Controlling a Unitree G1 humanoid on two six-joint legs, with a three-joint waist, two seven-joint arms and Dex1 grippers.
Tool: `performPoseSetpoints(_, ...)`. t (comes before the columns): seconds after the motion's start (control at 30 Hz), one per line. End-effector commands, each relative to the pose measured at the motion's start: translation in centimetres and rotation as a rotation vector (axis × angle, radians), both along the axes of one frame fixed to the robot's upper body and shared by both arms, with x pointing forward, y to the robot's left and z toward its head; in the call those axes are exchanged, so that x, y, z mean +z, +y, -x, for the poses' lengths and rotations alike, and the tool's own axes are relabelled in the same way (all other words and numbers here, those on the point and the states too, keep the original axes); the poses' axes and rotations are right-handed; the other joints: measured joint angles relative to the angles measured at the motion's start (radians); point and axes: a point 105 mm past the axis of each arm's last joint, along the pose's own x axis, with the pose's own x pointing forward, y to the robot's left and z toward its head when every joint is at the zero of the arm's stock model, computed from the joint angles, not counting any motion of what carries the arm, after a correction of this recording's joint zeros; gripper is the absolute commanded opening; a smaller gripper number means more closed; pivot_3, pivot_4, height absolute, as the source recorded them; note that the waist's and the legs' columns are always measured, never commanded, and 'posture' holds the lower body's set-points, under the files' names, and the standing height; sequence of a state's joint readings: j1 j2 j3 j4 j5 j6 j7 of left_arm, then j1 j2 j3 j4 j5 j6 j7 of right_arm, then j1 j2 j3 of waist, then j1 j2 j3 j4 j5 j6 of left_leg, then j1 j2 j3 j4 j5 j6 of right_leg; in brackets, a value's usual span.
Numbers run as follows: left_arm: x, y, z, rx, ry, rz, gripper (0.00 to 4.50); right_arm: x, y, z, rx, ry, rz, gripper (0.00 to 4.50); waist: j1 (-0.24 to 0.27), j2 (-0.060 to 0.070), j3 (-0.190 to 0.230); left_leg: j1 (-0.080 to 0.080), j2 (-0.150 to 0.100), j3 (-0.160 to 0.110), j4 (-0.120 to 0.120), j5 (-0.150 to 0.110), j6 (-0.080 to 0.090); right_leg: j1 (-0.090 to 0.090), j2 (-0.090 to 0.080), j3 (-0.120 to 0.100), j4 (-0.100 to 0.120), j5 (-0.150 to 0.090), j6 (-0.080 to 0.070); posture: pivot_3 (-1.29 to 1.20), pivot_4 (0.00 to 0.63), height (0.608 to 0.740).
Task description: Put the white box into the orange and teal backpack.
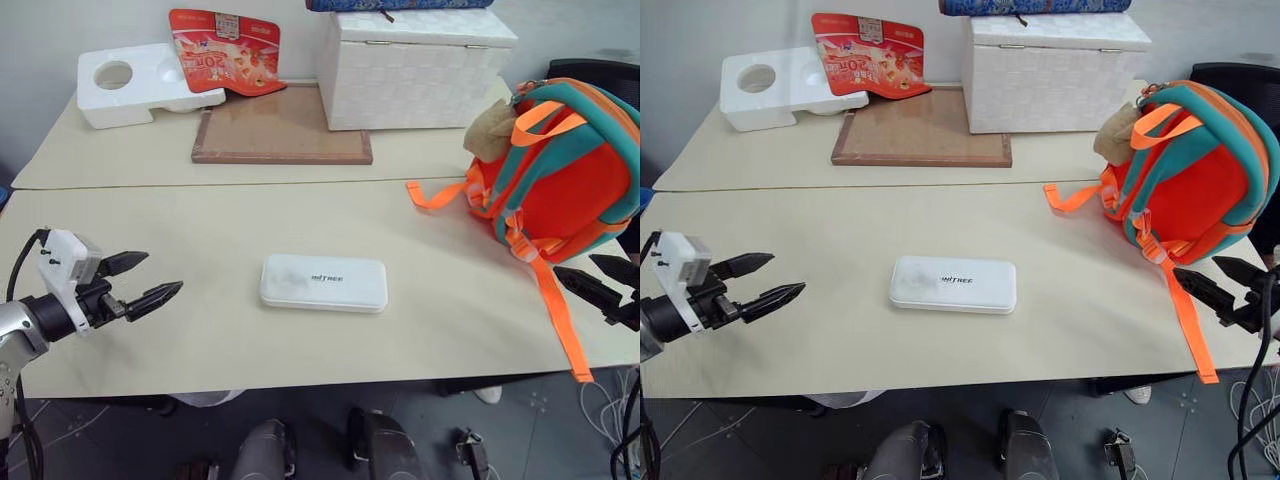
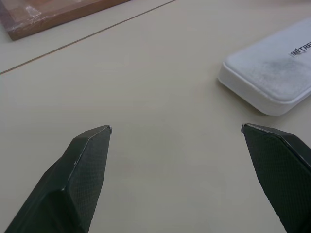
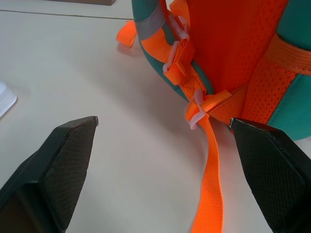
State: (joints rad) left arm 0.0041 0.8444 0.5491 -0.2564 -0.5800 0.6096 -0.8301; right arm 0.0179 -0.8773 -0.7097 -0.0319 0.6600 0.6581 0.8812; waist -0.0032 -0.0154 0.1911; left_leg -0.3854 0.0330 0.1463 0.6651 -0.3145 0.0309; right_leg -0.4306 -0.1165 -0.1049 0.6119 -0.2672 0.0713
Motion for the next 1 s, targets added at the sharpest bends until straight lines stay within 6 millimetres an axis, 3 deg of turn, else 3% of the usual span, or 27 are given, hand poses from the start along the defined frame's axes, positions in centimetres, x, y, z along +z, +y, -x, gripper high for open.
performPoseSetpoints(0.03, 0.9, 0.1, 0.1, -0.015, -0.041, -0.014, 4.5, 0.8, 0.3, 0.3, 0.017, -0.022, 0.009, 4.46, 0.0, 0.0, 0.0, 0.0, 0.0, 0.0, 0.0, 0.0, 0.0, 0.0, 0.0, 0.0, 0.0, 0.0, 0.0, 0.0, 0.15, 0.74)
performPoseSetpoints(0.5, 0.8, -0.1, -0.3, 0.002, -0.025, -0.022, 4.5, 0.1, 0.5, 0.3, 0.022, 0.003, 0.051, 4.46, 0.001, 0.0, 0.0, 0.0, 0.0, 0.0, 0.0, 0.0, -0.001, 0.0, 0.0, 0.0, 0.0, 0.0, 0.0, 0.0, 0.15, 0.74)
performPoseSetpoints(0.67, -0.4, -1.6, -1.2, -0.047, -0.01, -0.067, 4.5, -0.1, 3.4, -0.6, 0.16, 0.02, 0.1, 4.46, 0.0, 0.0, 0.0, 0.0, 0.0, 0.0, 0.0, -0.002, -0.004, 0.0, 0.0, 0.0, 0.0, 0.0, 0.0, 0.0, 0.15, 0.74)
performPoseSetpoints(0.7, -0.9, -2.3, -1.5, -0.077, -0.003, -0.082, 4.5, -0.4, 4.7, -1.0, 0.218, 0.03, 0.114, 4.29, -0.001, 0.0, 0.0, 0.001, 0.0, 0.0, 0.0, -0.002, -0.004, 0.0, 0.0, 0.0, 0.001, 0.0, 0.0, 0.0, 0.15, 0.74)
performPoseSetpoints(0.8, -1.8, -4.2, -2.3, -0.15, 0.014, -0.117, 3.91, -0.7, 7.9, -1.8, 0.371, 0.051, 0.161, 3.57, 0.0, 0.0, 0.0, 0.0, 0.0, 0.0, 0.0, 0.001, 0.0, 0.0, 0.001, 0.0, 0.001, 0.0, 0.0, 0.0, 0.15, 0.74)
performPoseSetpoints(1.0, -3.4, -5.7, -3.8, -0.236, 0.024, -0.255, 2.09, -1.9, 12.5, -3.6, 0.539, 0.082, 0.27, 1.54, 0.001, 0.0, 0.0, 0.0, 0.0, 0.0, 0.0, 0.001, 0.0, -0.001, 0.001, 0.0, 0.001, 0.0, 0.0, 0.0, 0.15, 0.74)
